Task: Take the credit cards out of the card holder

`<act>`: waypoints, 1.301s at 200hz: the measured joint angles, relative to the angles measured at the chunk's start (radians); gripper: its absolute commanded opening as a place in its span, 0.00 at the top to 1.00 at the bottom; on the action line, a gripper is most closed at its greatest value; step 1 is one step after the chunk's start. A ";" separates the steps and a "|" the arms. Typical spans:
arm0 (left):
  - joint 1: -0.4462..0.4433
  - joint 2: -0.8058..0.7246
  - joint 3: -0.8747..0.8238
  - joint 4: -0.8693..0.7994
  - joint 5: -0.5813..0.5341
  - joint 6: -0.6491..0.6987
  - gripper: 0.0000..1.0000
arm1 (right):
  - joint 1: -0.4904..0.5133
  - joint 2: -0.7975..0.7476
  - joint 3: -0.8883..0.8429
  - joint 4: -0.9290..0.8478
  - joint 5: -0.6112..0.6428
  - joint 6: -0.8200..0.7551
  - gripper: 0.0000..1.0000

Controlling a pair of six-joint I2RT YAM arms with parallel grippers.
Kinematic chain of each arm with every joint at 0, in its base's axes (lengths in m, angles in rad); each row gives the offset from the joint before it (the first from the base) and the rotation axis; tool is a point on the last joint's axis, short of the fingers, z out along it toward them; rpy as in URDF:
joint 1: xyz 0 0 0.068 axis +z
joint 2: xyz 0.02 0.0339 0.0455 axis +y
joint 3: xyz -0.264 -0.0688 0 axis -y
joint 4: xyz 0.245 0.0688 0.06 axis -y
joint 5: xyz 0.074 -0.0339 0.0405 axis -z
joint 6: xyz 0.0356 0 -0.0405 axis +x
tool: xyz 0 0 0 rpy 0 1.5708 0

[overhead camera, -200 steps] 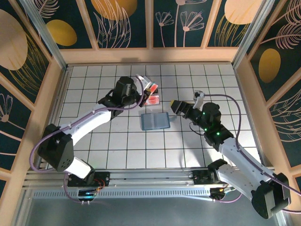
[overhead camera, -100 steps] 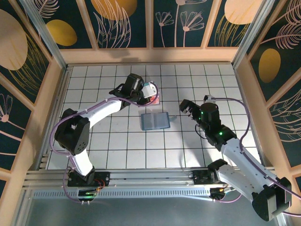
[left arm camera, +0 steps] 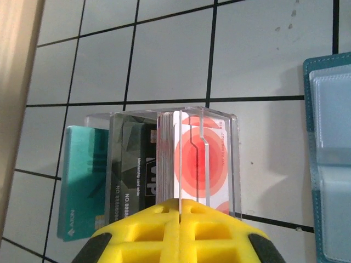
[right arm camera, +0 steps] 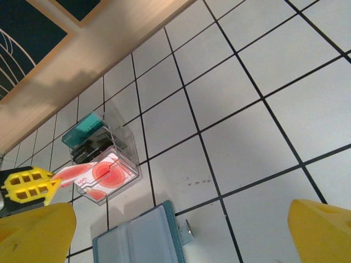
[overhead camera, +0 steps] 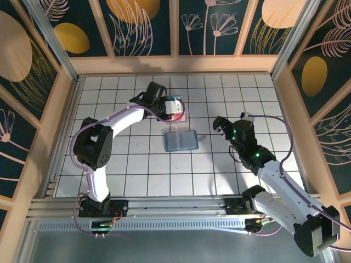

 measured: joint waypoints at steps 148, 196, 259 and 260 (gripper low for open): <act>0.008 0.130 0.130 -0.074 0.007 0.027 1.00 | 0.000 0.022 0.016 0.000 0.004 0.014 0.01; 0.008 0.152 0.180 -0.142 0.006 0.047 0.69 | 0.000 0.023 0.016 0.000 0.003 0.019 0.01; 0.010 0.164 0.229 -0.202 -0.005 0.048 0.67 | 0.000 0.048 0.027 0.000 -0.004 0.019 0.01; 0.010 0.164 0.229 -0.203 -0.005 0.048 0.67 | 0.000 0.048 0.029 0.000 -0.004 0.019 0.01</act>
